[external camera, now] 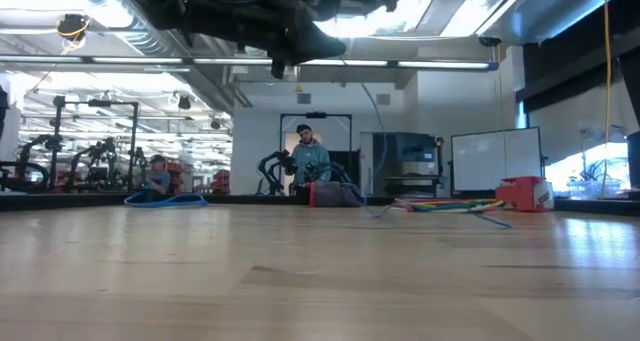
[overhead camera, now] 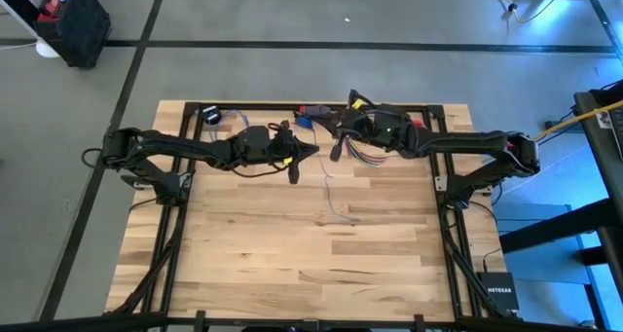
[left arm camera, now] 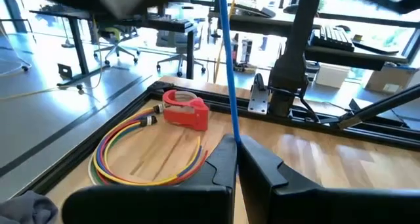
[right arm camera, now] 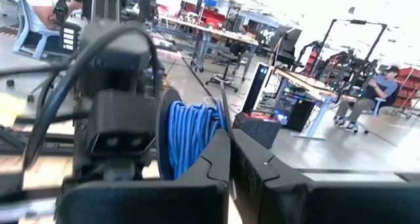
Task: Coil cords
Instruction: Coil the blue wire on the black spool
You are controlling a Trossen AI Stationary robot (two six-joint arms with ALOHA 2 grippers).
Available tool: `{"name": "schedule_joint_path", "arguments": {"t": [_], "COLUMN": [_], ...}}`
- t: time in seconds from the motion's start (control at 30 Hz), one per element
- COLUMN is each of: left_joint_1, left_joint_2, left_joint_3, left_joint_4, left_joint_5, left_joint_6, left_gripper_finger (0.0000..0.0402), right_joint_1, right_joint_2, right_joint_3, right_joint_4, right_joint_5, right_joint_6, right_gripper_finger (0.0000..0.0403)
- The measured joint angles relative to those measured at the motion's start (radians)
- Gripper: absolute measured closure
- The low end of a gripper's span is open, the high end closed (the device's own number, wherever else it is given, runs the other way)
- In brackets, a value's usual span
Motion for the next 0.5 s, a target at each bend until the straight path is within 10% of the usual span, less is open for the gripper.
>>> {"name": "schedule_joint_path", "arguments": {"t": [0.5], "left_joint_1": [-0.002], "left_joint_2": [0.002], "left_joint_3": [-0.002], "left_joint_4": [-0.059], "left_joint_5": [0.004], "left_joint_6": [0.010], "left_gripper_finger": [0.0398], "right_joint_1": [0.000], "right_joint_2": [-0.008], "right_joint_3": [0.158], "right_joint_4": [-0.134], "right_joint_5": [-0.014], "right_joint_6": [-0.026], "right_gripper_finger": [0.0393]}}
